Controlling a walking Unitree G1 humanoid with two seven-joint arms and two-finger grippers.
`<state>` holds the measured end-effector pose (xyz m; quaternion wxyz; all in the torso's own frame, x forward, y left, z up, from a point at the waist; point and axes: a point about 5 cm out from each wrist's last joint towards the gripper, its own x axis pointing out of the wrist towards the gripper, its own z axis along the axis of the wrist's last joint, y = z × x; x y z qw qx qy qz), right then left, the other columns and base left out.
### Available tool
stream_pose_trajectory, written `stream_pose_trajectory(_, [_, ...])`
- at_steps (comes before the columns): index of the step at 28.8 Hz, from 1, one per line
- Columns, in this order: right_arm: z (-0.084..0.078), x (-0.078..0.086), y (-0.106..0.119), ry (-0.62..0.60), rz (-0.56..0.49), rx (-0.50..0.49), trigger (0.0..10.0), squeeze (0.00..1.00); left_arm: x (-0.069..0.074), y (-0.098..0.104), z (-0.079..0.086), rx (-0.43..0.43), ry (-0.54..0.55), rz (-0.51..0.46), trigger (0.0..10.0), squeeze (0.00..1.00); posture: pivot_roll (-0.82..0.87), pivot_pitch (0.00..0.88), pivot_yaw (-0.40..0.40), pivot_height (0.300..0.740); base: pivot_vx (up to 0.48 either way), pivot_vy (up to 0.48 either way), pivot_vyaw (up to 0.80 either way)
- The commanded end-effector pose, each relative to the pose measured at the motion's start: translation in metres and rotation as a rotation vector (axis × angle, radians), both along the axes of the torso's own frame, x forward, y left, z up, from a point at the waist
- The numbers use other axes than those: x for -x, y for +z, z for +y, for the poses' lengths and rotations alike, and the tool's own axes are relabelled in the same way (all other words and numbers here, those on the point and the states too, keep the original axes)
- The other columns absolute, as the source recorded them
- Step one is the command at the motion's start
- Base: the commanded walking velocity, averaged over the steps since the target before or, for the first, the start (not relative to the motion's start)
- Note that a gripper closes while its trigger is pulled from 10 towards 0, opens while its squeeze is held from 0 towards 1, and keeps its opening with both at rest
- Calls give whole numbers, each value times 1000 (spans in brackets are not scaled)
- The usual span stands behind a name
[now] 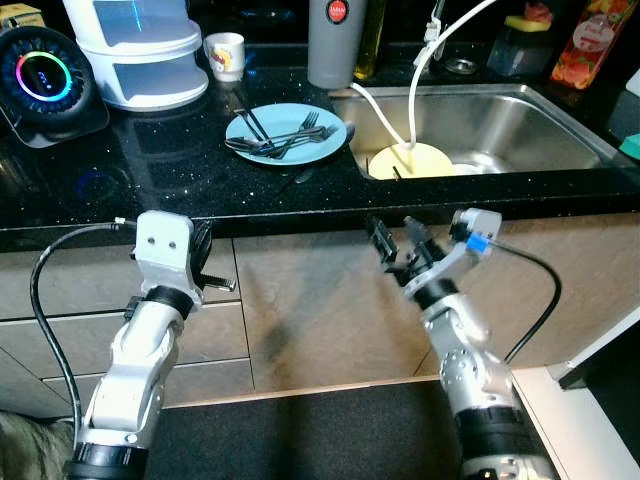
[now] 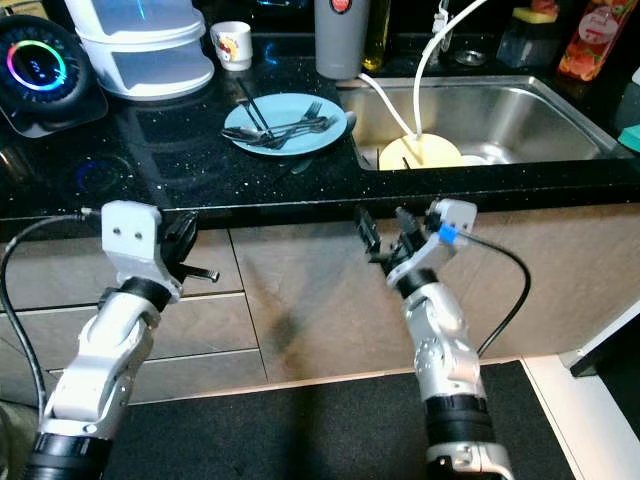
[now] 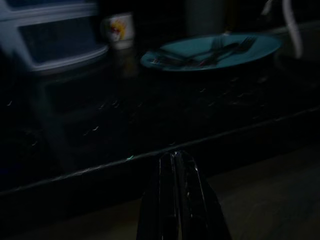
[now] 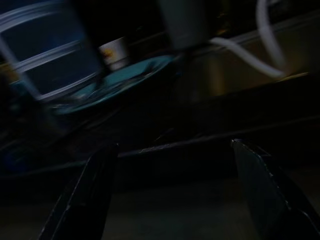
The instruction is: Kitchen organization
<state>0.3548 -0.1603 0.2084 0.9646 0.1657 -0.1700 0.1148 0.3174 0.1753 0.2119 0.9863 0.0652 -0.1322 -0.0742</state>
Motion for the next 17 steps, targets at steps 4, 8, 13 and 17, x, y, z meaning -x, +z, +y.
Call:
stream_pose_trajectory(4, [-5,-3,9,-59,17,39,10000,0,-2,20,8,-12,38,-30,10000,0,64,120,10,740,0,0,0])
stream_pose_trajectory(8, [-3,-2,21,-55,-8,24,10000,0,-2,34,10,-52,52,-70,10000,0,66,114,8,740,0,0,0])
stream_pose_trajectory(13, [-2,-2,30,-58,-28,6,10000,0,-2,46,8,-39,45,-90,10000,0,65,106,9,740,50,0,0])
stream_pose_trajectory(17, [-3,-3,33,-66,-28,-1,10000,0,-3,53,7,-31,41,-94,10000,0,64,101,11,740,300,0,0])
